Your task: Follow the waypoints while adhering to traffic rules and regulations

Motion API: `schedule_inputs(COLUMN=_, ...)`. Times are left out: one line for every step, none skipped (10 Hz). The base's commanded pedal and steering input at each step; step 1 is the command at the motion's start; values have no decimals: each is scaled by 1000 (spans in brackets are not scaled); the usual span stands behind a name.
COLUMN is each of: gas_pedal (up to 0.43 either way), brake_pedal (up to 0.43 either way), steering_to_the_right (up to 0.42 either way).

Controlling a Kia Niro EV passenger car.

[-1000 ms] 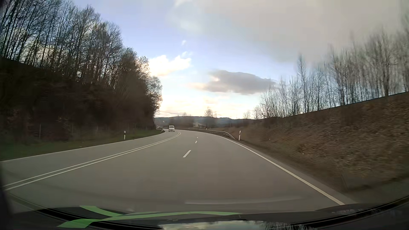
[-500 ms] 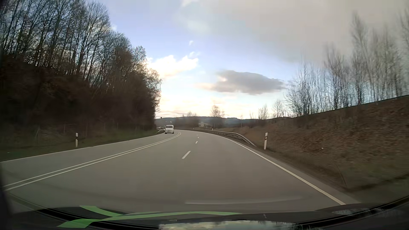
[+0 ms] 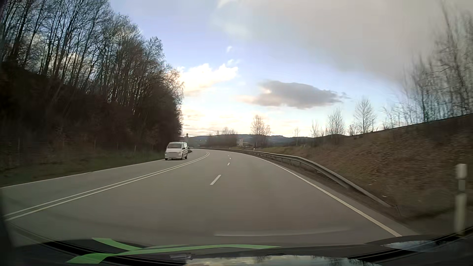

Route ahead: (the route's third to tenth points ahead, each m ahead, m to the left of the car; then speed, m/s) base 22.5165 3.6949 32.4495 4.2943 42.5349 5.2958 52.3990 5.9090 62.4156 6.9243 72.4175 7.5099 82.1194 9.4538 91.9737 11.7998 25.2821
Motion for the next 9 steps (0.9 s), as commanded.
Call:
schedule_inputs(gas_pedal=130, brake_pedal=0, steering_to_the_right=-17)
schedule_inputs(gas_pedal=130, brake_pedal=0, steering_to_the_right=-17)
schedule_inputs(gas_pedal=130, brake_pedal=0, steering_to_the_right=-17)
schedule_inputs(gas_pedal=130, brake_pedal=0, steering_to_the_right=-17)
schedule_inputs(gas_pedal=130, brake_pedal=0, steering_to_the_right=-17)
schedule_inputs(gas_pedal=130, brake_pedal=0, steering_to_the_right=-17)
schedule_inputs(gas_pedal=130, brake_pedal=0, steering_to_the_right=-17)
schedule_inputs(gas_pedal=130, brake_pedal=0, steering_to_the_right=-16)
schedule_inputs(gas_pedal=130, brake_pedal=0, steering_to_the_right=-15)
